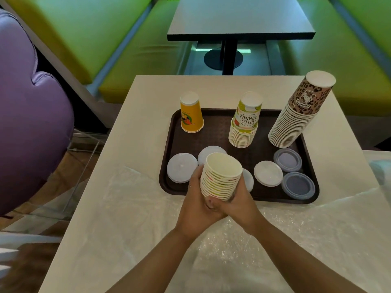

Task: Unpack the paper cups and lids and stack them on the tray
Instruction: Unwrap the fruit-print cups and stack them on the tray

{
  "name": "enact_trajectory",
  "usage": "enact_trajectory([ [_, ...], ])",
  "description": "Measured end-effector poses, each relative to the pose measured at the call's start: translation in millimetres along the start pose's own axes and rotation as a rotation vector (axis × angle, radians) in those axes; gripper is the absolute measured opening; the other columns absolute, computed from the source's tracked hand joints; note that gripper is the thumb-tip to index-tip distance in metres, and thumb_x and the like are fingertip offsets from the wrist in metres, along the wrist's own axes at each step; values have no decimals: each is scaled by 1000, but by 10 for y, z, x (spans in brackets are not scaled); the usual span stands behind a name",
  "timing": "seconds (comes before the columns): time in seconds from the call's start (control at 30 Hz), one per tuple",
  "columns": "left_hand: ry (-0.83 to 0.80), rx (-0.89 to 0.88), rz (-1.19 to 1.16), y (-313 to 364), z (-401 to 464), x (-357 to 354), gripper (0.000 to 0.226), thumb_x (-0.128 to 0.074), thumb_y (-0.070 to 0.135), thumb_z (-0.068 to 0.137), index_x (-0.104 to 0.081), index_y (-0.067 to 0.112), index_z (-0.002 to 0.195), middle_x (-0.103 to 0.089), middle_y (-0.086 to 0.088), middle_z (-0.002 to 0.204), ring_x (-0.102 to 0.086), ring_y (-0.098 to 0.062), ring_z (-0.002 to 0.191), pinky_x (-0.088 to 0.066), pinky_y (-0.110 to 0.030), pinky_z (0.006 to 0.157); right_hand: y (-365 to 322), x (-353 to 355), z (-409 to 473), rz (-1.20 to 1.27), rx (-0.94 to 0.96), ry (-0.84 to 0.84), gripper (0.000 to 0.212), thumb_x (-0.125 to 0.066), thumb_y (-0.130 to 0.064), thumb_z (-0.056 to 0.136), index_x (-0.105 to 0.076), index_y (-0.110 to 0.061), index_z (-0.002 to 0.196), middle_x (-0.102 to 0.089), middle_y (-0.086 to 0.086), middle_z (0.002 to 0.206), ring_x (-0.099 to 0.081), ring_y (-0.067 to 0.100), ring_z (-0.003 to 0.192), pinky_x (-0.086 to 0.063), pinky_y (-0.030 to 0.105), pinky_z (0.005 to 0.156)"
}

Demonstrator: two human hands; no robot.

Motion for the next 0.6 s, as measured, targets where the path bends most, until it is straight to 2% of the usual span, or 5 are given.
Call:
enact_trajectory([
  [0.13,-102,17,17,215,125,57,89,-83,32,68,-26,44,135,-45,21,134,-45,1,124,-46,-14,95,-34,72,57,282,-83,-32,79,-70,-45,73,-30,-31,139,-58,-4,125,-57,13,118,-52,23,86],
  [0.27,-169,94,45,399,274,85,69,-75,34,78,-32,41,131,-51,24,120,-54,4,109,-47,-6,80,-101,123,120,563,-231,18,63,-56,-36,83,-32,-31,142,-62,-2,117,-61,14,106,-57,23,74],
  [0.4,-83,93,138,454,385,114,79,-78,44,72,-36,28,138,-57,12,124,-58,-7,109,-50,-15,83,-156,97,135,678,-345,6,44,-33,-34,98,-37,-23,140,-63,-2,111,-62,9,92,-57,20,61],
  [0.5,-51,104,161,465,400,109,79,-77,47,71,-39,27,137,-59,11,123,-59,-7,108,-49,-13,81,-153,96,142,690,-349,24,39,-29,-37,98,-40,-26,134,-65,-7,102,-67,4,81,-57,20,62],
  [0.6,-15,123,171,475,393,88,79,-77,47,70,-38,28,137,-58,11,124,-57,-5,108,-45,-9,78,-170,110,134,657,-324,23,34,-30,-38,98,-41,-30,129,-64,-9,103,-64,5,88,-55,22,68],
])
Point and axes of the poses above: each hand's wrist, its own z-axis towards the middle knuckle, its own x-axis out of the back of the hand, y = z × x, the point moved 3 cm from there along z, towards the middle knuckle
